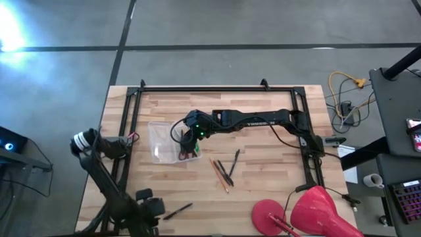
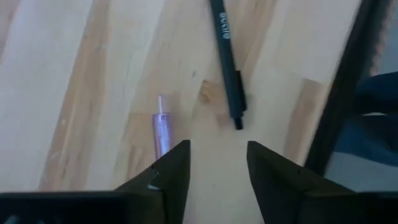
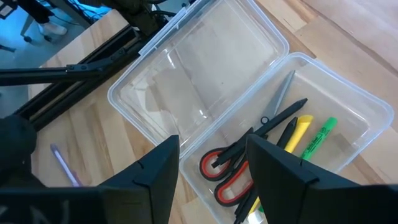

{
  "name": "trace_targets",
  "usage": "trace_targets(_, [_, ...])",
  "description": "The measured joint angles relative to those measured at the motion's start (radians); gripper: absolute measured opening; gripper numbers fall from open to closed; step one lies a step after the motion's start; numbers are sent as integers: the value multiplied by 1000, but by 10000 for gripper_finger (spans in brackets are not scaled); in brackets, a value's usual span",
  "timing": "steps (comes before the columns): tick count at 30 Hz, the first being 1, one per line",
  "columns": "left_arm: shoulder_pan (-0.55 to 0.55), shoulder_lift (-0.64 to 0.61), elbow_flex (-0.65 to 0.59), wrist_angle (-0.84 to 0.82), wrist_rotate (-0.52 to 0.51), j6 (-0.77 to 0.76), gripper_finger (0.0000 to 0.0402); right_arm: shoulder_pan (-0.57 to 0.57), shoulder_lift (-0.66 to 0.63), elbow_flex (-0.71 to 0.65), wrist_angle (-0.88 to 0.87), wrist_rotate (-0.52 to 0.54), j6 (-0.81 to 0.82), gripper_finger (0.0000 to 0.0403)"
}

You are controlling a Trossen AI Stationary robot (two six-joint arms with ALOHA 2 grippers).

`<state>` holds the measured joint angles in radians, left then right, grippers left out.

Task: Pick & place school supplies into a supply box
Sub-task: Put the violet pen into the transparent supply box

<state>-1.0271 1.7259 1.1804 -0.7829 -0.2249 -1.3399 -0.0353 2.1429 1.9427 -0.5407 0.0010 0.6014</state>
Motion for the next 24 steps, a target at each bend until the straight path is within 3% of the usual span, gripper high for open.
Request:
trace_targets(8, [-4, 16, -5, -76, 6, -60, 147, 0, 0, 0, 0, 0, 0, 178])
trace_targets(19, [-16, 17, -121, 14, 35, -49, 144, 0, 0, 0, -1, 0, 0, 178])
trace_targets(24, [-18, 14, -168, 68, 64, -42, 120, 0, 0, 0, 0, 0, 0, 178])
